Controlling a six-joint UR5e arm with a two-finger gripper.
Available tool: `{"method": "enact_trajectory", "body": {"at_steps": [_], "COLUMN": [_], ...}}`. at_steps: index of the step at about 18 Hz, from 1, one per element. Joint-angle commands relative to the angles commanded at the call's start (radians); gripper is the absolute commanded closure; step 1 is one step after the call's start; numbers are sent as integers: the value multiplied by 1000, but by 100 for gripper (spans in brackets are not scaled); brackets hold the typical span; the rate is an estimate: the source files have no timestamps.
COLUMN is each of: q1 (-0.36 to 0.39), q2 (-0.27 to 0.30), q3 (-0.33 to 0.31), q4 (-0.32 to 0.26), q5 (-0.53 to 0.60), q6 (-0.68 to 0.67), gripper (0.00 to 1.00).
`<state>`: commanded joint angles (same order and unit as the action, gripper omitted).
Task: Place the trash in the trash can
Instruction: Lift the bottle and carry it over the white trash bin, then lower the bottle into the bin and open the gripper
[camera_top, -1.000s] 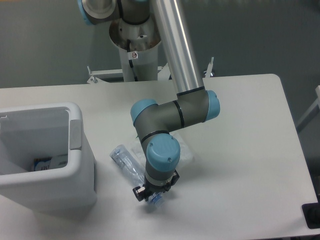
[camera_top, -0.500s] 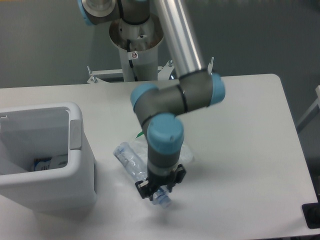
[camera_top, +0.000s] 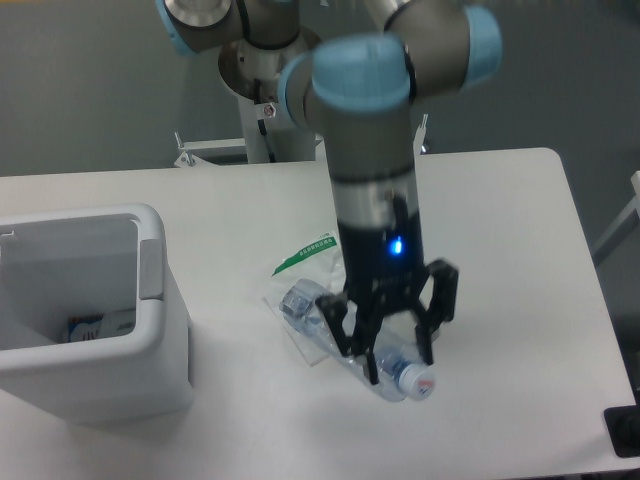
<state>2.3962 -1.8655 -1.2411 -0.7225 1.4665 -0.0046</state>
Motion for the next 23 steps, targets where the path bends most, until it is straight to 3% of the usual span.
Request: {"method": "enact_trajectory", "body": {"at_steps": [8,19,23], "q1": [-158,-333,-391], "q2": [86,62,69], "q3": [-28,-78,-136], "q4": [0,0,-2], "q5": [2,3,3], "q6": [-32,-69,-80], "gripper": [36,36,34]}}
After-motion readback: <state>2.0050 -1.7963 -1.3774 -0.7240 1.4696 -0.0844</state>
